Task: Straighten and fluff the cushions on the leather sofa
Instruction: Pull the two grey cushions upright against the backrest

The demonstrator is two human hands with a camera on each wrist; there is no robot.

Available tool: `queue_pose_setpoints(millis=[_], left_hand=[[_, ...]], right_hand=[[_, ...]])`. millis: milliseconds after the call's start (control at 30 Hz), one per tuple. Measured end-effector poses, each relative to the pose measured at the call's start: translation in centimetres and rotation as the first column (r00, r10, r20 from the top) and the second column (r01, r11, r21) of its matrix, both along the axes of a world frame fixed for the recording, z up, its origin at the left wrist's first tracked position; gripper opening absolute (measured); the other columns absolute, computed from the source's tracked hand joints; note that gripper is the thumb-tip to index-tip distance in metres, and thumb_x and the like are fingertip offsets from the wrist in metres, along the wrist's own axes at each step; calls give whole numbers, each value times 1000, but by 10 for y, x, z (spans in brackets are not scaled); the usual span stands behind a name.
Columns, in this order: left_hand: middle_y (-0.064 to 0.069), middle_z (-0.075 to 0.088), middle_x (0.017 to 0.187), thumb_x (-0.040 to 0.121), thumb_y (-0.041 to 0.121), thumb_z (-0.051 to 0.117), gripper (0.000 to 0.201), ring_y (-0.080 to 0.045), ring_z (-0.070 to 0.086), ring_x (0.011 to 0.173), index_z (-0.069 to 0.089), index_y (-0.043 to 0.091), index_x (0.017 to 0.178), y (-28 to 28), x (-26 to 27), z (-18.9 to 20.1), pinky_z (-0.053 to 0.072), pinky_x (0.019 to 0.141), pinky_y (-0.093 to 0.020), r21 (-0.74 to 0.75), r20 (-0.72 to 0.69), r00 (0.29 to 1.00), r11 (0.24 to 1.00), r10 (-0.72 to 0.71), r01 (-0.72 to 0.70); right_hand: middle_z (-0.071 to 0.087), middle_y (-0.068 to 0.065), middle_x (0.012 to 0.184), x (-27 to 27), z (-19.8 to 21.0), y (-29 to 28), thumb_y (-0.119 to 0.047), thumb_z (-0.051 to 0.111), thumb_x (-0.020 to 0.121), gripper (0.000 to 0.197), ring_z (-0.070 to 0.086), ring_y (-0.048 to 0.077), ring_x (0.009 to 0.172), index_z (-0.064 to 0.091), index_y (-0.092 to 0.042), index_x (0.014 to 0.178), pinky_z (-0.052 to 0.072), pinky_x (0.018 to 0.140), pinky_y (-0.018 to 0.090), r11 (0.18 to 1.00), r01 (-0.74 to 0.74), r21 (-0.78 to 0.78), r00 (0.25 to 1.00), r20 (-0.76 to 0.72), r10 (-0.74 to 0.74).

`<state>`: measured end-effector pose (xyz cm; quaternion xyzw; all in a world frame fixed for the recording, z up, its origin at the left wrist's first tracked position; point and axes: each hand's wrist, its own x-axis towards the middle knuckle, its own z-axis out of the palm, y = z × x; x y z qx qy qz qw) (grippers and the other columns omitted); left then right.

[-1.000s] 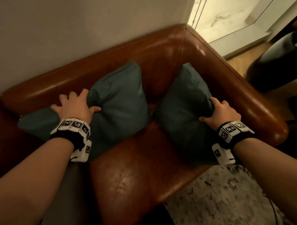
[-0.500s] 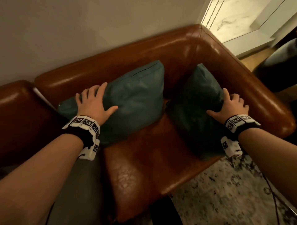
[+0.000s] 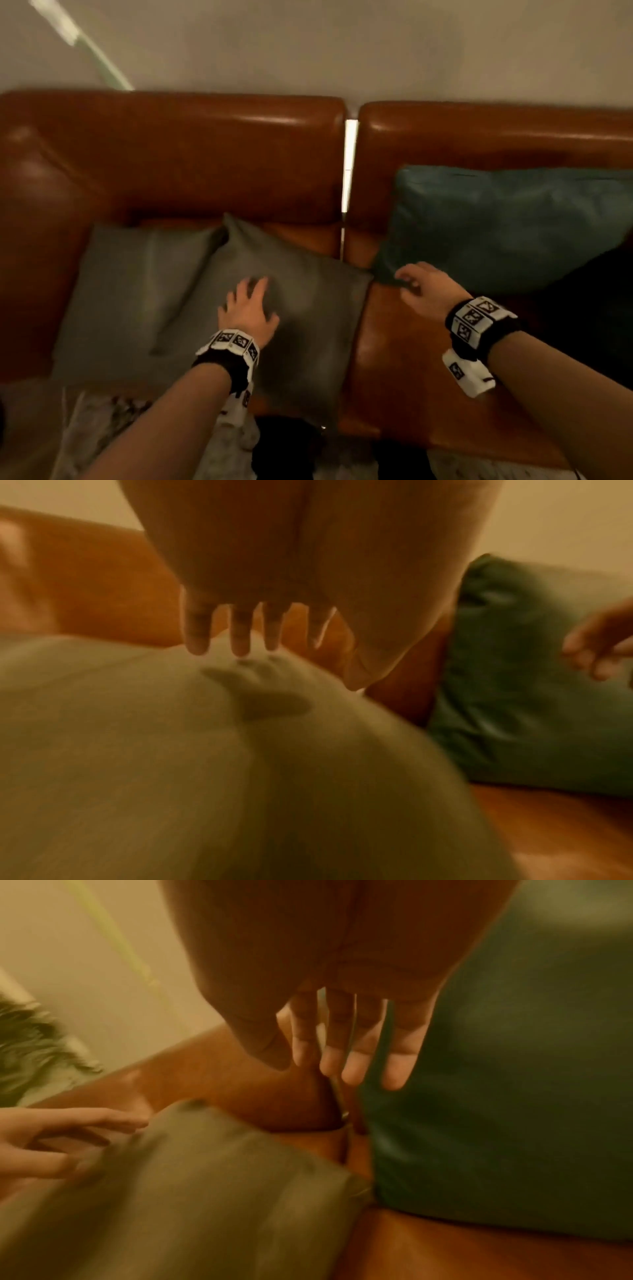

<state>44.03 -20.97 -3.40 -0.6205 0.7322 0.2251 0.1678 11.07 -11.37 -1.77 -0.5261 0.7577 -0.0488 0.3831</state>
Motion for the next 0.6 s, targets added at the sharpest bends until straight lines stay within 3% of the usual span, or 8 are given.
queue_pose_setpoints(millis=[100, 167, 267, 333, 400, 467, 533, 600], left_hand=[[-3, -7, 163, 75, 68, 61, 103, -36, 6, 148, 0, 37, 153, -4, 60, -19, 15, 115, -63, 6, 50, 955, 956, 292, -293], [-3, -13, 163, 60, 85, 60, 126, -37, -1, 149, -11, 36, 152, -13, 89, -27, 9, 115, -64, 65, 55, 897, 895, 438, -441], [-6, 10, 162, 48, 92, 58, 138, -37, 13, 147, -10, 34, 152, -23, 112, -38, 13, 114, -65, 171, 28, 878, 863, 478, -476], [-5, 27, 156, 46, 93, 56, 132, -35, 26, 142, 1, 37, 152, -23, 120, -39, 19, 112, -63, 179, 5, 910, 895, 414, -408], [2, 40, 146, 50, 90, 55, 114, -29, 36, 137, 16, 44, 147, -22, 136, -36, 23, 110, -60, 185, -105, 924, 920, 368, -345], [13, 55, 130, 61, 84, 53, 87, -19, 49, 126, 34, 47, 138, -28, 175, -37, 32, 109, -51, 188, -279, 869, 911, 408, -367], [10, 60, 122, 73, 74, 54, 68, -20, 57, 119, 47, 41, 131, -40, 230, -48, 42, 104, -43, 125, -374, 783, 864, 497, -488], [-6, 50, 135, 79, 67, 58, 67, -32, 50, 126, 48, 29, 134, -50, 290, -66, 42, 104, -46, -11, -278, 722, 749, 634, -662]], right_hand=[[51, -3, 117, 61, -18, -49, -30, 62, 89, 37, 54, 18, 113, 55, -28, 126, 44, 101, 35, 987, -158, 25, 987, 4, 158], [50, -3, 121, 103, -27, -80, -33, 63, 88, 42, 52, 18, 117, 53, -28, 129, 41, 103, 31, 967, -255, 10, 967, 15, 255], [41, -2, 132, 164, -36, -128, -46, 69, 82, 60, 46, 21, 126, 44, -34, 135, 39, 107, 34, 944, -331, 2, 943, 46, 330], [28, 3, 149, 193, -44, -160, -61, 74, 72, 91, 35, 27, 137, 28, -39, 146, 36, 112, 43, 952, -296, 74, 955, 31, 294], [11, 5, 161, 209, -50, -188, -76, 77, 52, 129, 23, 33, 145, 7, -38, 154, 30, 115, 51, 975, -146, 165, 989, 33, 143], [8, 6, 164, 215, -60, -206, -83, 76, 28, 158, 22, 35, 146, -6, -35, 155, 29, 116, 52, 961, 3, 276, 997, 71, -23], [17, 6, 163, 220, -69, -213, -86, 72, 14, 171, 31, 36, 143, -11, -34, 154, 32, 114, 49, 917, 15, 398, 995, 85, -53], [24, 7, 161, 226, -76, -216, -91, 69, 18, 167, 37, 35, 140, -6, -33, 155, 33, 113, 47, 890, -22, 456, 1000, 28, 11]])
